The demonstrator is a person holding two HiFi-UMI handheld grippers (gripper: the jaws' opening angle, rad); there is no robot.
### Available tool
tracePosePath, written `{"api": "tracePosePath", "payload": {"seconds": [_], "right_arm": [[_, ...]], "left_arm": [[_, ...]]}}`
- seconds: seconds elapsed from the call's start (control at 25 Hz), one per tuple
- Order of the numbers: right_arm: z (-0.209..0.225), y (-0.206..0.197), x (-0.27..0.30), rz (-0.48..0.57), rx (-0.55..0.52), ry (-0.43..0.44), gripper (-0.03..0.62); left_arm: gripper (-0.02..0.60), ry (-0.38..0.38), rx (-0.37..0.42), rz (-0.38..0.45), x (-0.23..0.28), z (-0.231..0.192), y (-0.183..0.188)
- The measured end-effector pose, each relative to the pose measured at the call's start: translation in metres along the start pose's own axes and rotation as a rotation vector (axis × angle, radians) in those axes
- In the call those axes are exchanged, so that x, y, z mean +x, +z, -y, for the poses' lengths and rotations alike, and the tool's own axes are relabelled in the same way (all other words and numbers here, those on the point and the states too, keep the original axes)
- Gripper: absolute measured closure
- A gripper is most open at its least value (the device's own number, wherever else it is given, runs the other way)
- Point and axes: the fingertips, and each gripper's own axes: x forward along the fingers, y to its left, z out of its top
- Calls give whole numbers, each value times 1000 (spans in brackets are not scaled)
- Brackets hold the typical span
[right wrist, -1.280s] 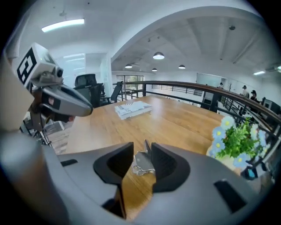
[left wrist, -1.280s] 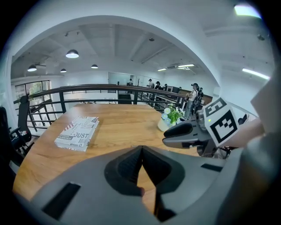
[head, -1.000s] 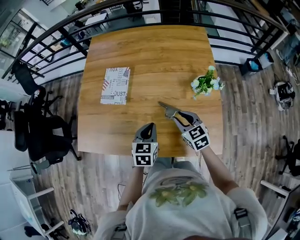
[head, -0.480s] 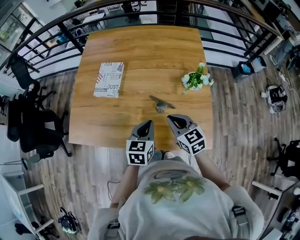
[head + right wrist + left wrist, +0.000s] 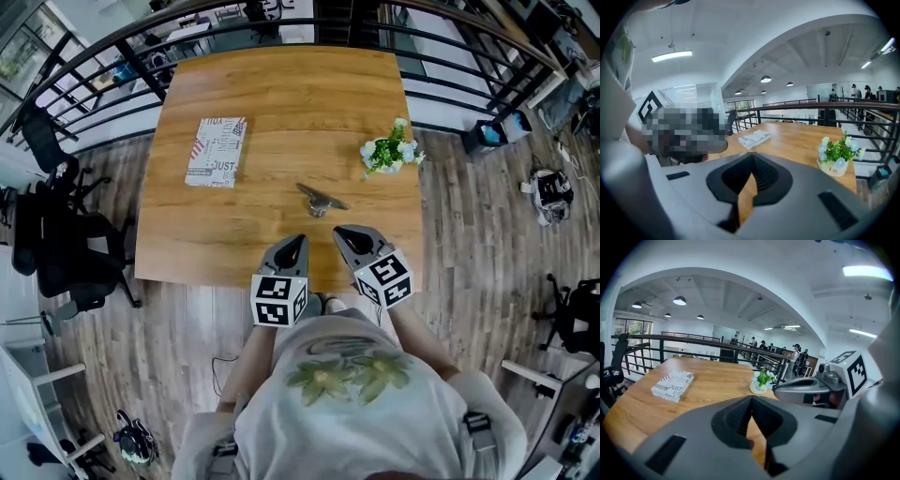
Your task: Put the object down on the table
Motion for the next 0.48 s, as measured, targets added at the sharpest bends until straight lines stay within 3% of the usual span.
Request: {"api": "tracePosePath", "payload": {"seconds": [0.48], "right_arm": [[-5,-4,-8,-10,-19,10,589]], "left_arm": [[569,8,0,-5,-7,10,-6]]}}
